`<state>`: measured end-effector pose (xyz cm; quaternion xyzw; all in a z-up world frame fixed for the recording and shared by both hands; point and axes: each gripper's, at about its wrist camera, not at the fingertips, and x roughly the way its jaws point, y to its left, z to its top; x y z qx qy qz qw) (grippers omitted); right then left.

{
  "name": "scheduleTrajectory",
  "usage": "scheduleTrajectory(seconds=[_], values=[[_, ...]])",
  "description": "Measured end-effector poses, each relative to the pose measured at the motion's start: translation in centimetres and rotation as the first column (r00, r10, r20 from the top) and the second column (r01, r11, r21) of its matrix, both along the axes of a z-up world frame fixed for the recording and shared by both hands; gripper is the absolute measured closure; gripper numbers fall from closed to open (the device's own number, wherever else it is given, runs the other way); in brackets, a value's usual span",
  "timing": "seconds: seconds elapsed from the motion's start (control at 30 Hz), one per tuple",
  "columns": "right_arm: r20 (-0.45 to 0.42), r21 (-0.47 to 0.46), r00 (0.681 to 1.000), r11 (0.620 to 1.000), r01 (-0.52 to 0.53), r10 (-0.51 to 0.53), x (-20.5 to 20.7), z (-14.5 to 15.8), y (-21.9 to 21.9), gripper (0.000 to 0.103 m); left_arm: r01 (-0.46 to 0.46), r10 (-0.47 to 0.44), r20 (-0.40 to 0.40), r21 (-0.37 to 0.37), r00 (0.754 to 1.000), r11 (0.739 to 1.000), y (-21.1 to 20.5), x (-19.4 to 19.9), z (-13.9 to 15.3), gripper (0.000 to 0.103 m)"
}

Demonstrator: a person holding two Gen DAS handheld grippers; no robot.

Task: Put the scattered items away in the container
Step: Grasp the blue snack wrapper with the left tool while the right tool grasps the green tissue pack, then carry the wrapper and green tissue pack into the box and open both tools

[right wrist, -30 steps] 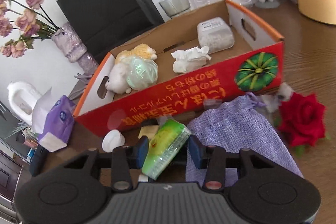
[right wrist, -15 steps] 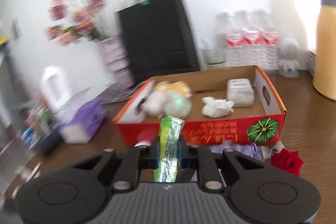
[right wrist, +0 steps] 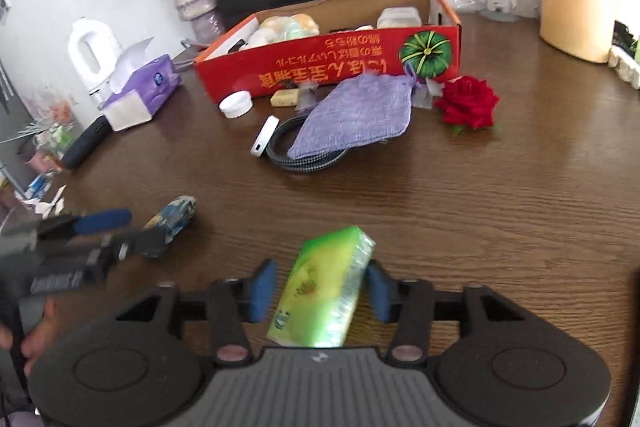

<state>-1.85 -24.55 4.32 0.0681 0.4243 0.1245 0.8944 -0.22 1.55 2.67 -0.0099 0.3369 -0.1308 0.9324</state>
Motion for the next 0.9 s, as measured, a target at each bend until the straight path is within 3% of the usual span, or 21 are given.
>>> scheduleTrajectory(seconds=[0.1, 0.23, 0.37, 0.4, 0.43, 0.53, 0.57, 0.6, 0.67, 0.77, 0.83, 0.9], values=[[0.002, -0.04, 1.0, 0.999, 0.015, -0.015, -1.1, 0.0, 0.2, 0.045, 0.005, -0.006, -0.017, -0.01, 1.0, 1.0, -0.4, 1.0, -0.1, 0.03], [0.042, -0.135, 0.998, 0.989, 0.056, -0.051, -2.0, -0.1, 1.0, 0.044, 0.015, -0.012, -0.066, 0.044, 0.998, 0.999, -1.1, 0.9, -0.8, 0.05], [0.039, -0.146, 0.997, 0.987, 0.064, -0.059, -1.8, -0.5, 1.4, 0.04, 0.033, -0.03, -0.041, 0.079, 0.999, 0.996, -1.8, 0.1, -1.2, 0.054], [0.036, -0.151, 0.998, 0.987, 0.057, -0.052, -1.7, -0.6, 1.7, 0.04, 0.023, -0.02, -0.04, 0.074, 0.999, 0.997, -1.7, 0.0, -1.2, 0.06], [0.031, -0.149, 0.999, 0.988, 0.049, -0.045, -1.5, -0.8, 1.9, 0.04, 0.015, -0.012, -0.039, 0.067, 0.999, 0.998, -1.7, -0.2, -1.2, 0.074], [0.032, -0.128, 0.999, 0.991, 0.042, -0.038, -1.0, -1.4, 2.6, 0.04, 0.0, 0.001, -0.038, 0.03, 0.999, 1.0, -1.4, -0.6, -1.1, 0.085], [0.049, -0.137, 0.998, 0.99, 0.035, -0.028, -1.1, -1.6, 2.9, 0.048, -0.006, 0.007, -0.033, 0.029, 0.999, 1.0, -1.5, -0.7, -1.1, 0.086], [0.066, -0.159, 0.998, 0.987, 0.025, -0.014, -1.2, -1.7, 3.2, 0.059, -0.013, 0.014, -0.022, 0.04, 1.0, 0.999, -1.5, -1.0, -1.1, 0.088], [0.1, -0.182, 0.995, 0.983, 0.012, 0.006, -1.5, -1.8, 3.6, 0.06, -0.027, 0.027, 0.012, 0.063, 1.0, 0.998, -1.8, -1.6, -0.8, 0.091], [0.175, -0.179, 0.984, 0.984, 0.015, 0.017, -2.2, -1.0, 3.6, 0.06, -0.04, 0.037, 0.078, 0.03, 0.996, 0.999, -1.6, -2.9, 0.1, 0.092], [0.276, -0.164, 0.961, 0.985, 0.047, 0.0, -2.9, 0.3, 3.4, 0.06, -0.045, 0.043, 0.162, 0.004, 0.986, 0.999, -1.6, -4.2, 1.0, 0.092], [0.411, -0.123, 0.911, 0.988, 0.095, -0.037, -4.0, 1.7, 2.7, 0.06, -0.058, 0.061, 0.287, -0.018, 0.956, 0.998, -1.7, -5.6, 2.0, 0.092]])
